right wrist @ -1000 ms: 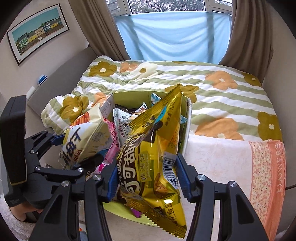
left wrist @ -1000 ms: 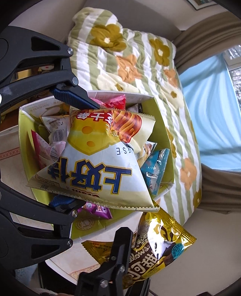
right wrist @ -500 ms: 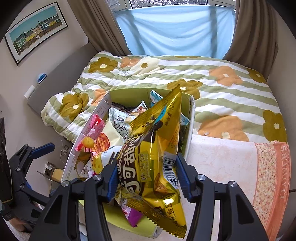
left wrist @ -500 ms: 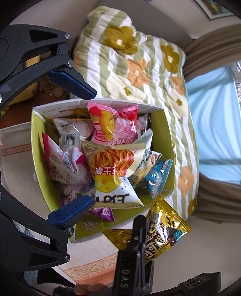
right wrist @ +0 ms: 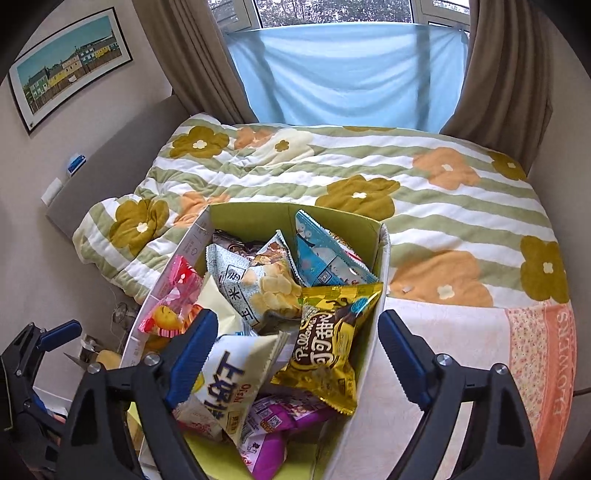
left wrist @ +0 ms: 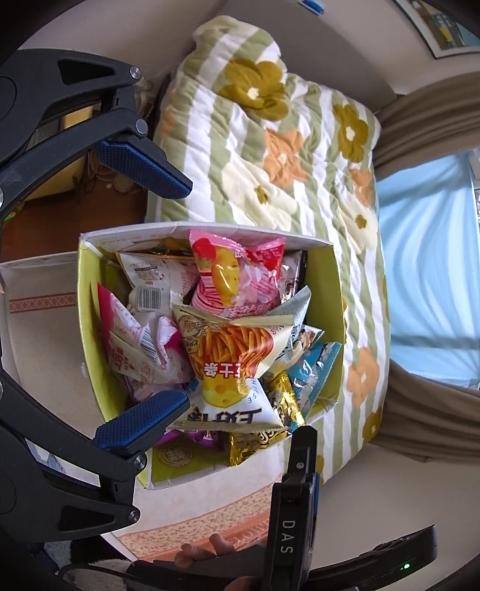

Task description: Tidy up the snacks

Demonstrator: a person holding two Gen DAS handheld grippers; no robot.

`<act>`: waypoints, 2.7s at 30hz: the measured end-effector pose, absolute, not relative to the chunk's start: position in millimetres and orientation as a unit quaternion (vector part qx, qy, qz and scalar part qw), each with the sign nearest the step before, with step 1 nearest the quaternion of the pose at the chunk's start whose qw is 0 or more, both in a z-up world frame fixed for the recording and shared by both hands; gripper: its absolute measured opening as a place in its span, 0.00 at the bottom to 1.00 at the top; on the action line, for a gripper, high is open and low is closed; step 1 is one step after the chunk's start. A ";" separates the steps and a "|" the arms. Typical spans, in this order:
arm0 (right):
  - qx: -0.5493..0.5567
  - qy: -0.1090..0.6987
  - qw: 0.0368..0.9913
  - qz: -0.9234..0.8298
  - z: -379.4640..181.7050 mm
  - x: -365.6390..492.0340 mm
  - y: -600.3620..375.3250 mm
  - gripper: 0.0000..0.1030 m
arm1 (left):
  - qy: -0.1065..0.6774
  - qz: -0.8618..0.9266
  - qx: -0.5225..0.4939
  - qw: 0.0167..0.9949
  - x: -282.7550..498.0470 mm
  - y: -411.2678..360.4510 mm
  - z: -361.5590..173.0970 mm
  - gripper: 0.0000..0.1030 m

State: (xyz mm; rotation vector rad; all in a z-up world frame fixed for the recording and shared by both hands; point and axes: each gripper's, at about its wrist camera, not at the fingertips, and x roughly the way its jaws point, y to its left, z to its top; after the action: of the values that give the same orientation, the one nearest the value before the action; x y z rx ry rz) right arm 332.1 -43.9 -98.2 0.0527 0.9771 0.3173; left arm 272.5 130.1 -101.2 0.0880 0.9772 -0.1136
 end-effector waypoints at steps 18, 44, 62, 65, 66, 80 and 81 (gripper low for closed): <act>0.037 0.408 0.906 0.106 -31.4 229.5 -51.1 0.84 | 0.422 -0.095 0.029 0.901 222.2 127.6 -50.6 1.00; 0.018 0.294 0.956 0.008 18.0 20.6 -163.8 1.00 | 0.300 -0.036 -0.012 0.953 20.4 38.5 12.3 1.00; 0.012 0.278 0.960 0.004 25.3 -6.9 -177.3 1.00 | 0.283 -0.030 -0.003 0.959 -5.8 19.4 22.6 1.00; 0.013 0.278 0.960 0.002 25.9 -6.7 -179.6 1.00 | 0.284 -0.031 -0.004 0.958 -6.0 18.5 22.7 1.00; 0.012 0.278 0.961 0.001 25.7 -7.3 -180.0 1.00 | 0.283 -0.031 -0.003 0.958 -6.4 19.0 22.7 1.00; 0.009 0.283 0.959 -0.012 27.5 -10.3 -180.1 1.00 | 0.281 -0.029 0.001 0.959 -9.3 21.0 24.8 1.00; 0.009 0.283 0.959 -0.013 27.4 -10.1 -179.6 1.00 | 0.281 -0.029 0.001 0.959 -9.3 21.0 24.7 1.00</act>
State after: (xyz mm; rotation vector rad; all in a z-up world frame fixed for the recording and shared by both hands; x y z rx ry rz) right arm -10.1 -179.6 27.4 0.0174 0.5738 -0.0266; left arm -9.3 21.0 24.7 0.0026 0.5697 -0.0588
